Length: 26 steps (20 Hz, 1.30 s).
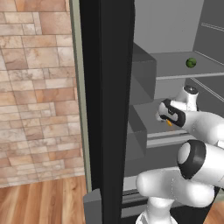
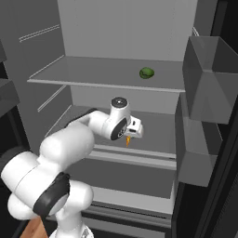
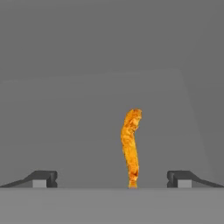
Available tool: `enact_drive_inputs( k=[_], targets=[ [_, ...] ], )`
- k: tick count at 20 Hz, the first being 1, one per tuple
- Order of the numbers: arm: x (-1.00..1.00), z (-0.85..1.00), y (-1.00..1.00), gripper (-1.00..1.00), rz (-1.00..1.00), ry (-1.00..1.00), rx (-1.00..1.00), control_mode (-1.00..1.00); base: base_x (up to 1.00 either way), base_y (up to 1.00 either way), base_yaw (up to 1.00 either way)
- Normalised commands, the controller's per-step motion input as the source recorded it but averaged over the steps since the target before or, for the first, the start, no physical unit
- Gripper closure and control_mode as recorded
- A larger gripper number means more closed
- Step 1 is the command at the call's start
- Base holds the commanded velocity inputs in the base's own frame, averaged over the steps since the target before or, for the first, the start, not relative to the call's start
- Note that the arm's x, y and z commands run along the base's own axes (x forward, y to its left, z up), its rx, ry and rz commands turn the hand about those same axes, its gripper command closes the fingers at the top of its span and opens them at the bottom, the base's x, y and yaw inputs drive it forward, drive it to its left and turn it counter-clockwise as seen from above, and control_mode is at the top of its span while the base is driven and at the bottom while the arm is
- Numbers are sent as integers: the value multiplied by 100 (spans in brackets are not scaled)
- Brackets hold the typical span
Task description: Open the fridge, remove the tangerine, avocado, and shrimp, and place them on any counter.
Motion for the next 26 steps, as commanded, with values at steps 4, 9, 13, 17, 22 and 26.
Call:
enact_drive_inputs(
  k=[4, 9, 13, 17, 22, 26],
  targets=[
    [34, -37, -11, -100, 0, 0, 0, -100, 0, 0, 0],
    [39, -31, -16, -100, 0, 0, 0, -100, 0, 0, 0],
    [36, -26, -17, -100, 0, 0, 0, -100, 0, 0, 0],
    [34, -25, -13, -100, 0, 0, 0, -100, 0, 0, 0],
    [-4, -45, -3, -100, 0, 0, 0, -100, 0, 0, 0],
    [-73, -55, 2, -100, 0, 0, 0, -100, 0, 0, 0]
  ],
)
